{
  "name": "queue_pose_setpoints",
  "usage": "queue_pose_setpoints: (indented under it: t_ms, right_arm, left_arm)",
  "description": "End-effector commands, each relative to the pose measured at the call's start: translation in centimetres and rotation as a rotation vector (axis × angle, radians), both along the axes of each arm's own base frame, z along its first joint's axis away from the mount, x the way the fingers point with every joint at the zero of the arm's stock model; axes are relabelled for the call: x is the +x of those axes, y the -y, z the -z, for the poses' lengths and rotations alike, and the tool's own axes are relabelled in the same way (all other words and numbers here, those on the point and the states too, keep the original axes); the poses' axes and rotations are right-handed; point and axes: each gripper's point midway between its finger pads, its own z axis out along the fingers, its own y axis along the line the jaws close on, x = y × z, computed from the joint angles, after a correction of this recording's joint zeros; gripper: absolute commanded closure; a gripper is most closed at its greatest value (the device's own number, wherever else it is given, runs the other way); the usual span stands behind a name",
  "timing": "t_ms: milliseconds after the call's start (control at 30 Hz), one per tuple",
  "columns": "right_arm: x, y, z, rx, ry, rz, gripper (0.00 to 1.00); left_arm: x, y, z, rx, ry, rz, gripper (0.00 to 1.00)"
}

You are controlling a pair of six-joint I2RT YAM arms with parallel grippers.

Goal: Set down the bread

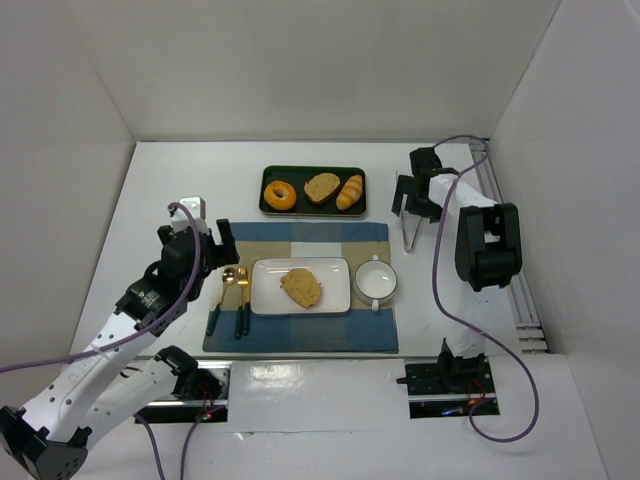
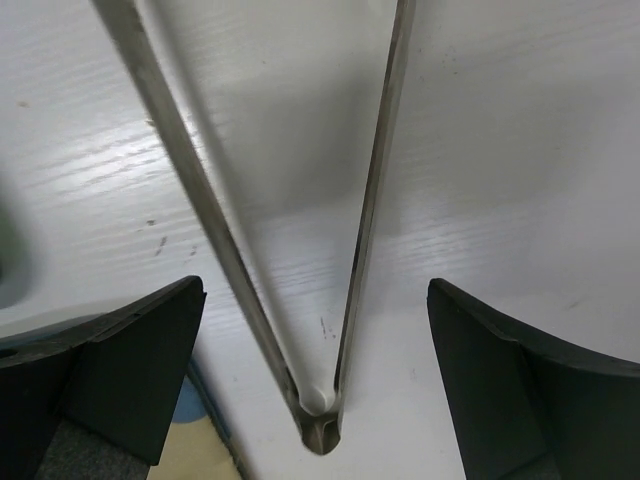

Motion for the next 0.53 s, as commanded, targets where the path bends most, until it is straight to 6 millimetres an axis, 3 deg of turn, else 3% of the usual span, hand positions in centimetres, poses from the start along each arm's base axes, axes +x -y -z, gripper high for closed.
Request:
queue_pose_setpoints:
  t_ms: [0,33,100,133,167,233,267,333,367,467,500]
  right_arm:
    - [2.1,-0.8,-8.2,-0.048,0.225,0.043,0.00]
    - [2.8,-1.7,-11.3,-0.066,0.305,0.053,0.00]
    - [2.6,-2.7,-13.4,-0.090,0.323,0.054,0.00]
    - [3.1,-3.1,-16.6,-0.108,0.387,0.064,0.00]
    - [2.9,-5.1,-17.8,-0.109,0.404,0.037,0.00]
    - [1.9,-6.6,-21.0,-0.137,0.453,0.044,0.00]
    - [1.0,-9.1,-21.8,-0.131,0.468,0.004,0.00]
    - [-0.9,-11.3,-22.4,-0.147,0.463,-0.052,0.00]
    - [-2.4,-13.4,-23.7,-0.139,0.495,-0.081,0.00]
    - [-5.4,-15.4,-23.8,-0.140,0.511,-0.113,0.00]
    - [-6.8,-17.1,-23.8,-0.138,0.515,-0.149,0.00]
  left_arm:
    - [0.2,-0.2,-1.9,-0.022,0.049,-0.010,0.00]
    - [0.2,-0.2,-1.9,-0.022,0.049,-0.010,0.00]
    - [0.2,-0.2,-1.9,-0.022,0.049,-0.010,0.00]
    - [0.2,-0.2,-1.9,-0.022,0.049,-0.010,0.00]
    - [0.2,-0.2,-1.9,-0.022,0.049,-0.010,0.00]
    - [0.3,-0.1,-2.1,-0.021,0.048,-0.010,0.00]
    - [0.4,-0.1,-2.5,-0.026,0.056,-0.010,0.00]
    - [0.5,0.0,-2.2,-0.021,0.048,-0.010,0.00]
    - [0.5,0.0,-2.2,-0.021,0.048,-0.010,0.00]
    - [0.5,0.0,-2.6,-0.026,0.056,-0.010,0.00]
    - [0.5,0.0,-2.6,-0.026,0.056,-0.010,0.00]
